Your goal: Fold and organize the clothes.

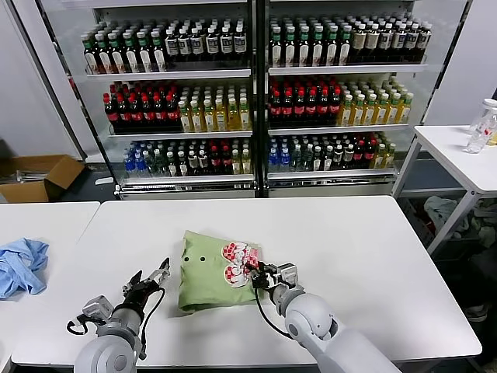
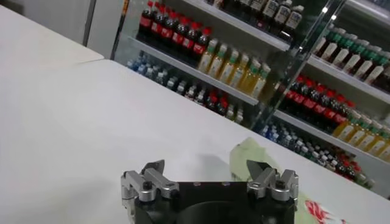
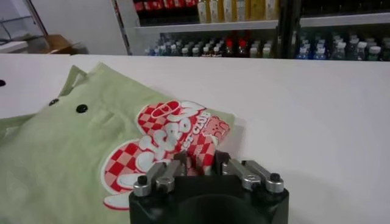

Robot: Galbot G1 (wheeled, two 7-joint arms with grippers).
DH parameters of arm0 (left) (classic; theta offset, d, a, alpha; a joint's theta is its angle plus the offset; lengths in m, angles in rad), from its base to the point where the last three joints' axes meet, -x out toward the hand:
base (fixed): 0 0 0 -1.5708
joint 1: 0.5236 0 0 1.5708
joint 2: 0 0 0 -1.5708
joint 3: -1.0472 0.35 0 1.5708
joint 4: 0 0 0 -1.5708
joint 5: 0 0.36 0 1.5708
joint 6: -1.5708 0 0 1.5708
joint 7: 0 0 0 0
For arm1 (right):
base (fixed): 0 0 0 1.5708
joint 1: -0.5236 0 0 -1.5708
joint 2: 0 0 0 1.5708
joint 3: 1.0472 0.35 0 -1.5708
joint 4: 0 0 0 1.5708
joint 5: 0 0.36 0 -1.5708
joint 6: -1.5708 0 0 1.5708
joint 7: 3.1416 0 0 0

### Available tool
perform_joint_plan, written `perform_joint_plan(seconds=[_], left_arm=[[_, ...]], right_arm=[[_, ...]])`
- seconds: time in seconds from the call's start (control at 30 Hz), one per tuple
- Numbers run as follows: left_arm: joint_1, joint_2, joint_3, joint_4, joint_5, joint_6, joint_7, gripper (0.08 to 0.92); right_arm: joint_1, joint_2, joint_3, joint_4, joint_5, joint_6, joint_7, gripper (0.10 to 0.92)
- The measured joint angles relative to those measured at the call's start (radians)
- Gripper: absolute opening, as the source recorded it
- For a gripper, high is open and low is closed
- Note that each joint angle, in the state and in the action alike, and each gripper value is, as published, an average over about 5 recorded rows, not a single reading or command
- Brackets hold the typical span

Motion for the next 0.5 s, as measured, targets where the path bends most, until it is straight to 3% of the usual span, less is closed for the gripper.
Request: perform_joint_plan(seconds=[0.27,0.5], left_arm=[[0.005,-0.002,0.004,-0.007,0.011,-0.003,0.003,0.823],[0.007,-0.007,0.015,-0.007,0.028,-0.007,0.009,0.823]], right_arm=[[-0.051,-0.117,0.081,0.035,-0.022,0.046,-0.042,0.123],[-0.083,-0.219,0.183,0.052,-0.062,0.058,-0.086,0.113]])
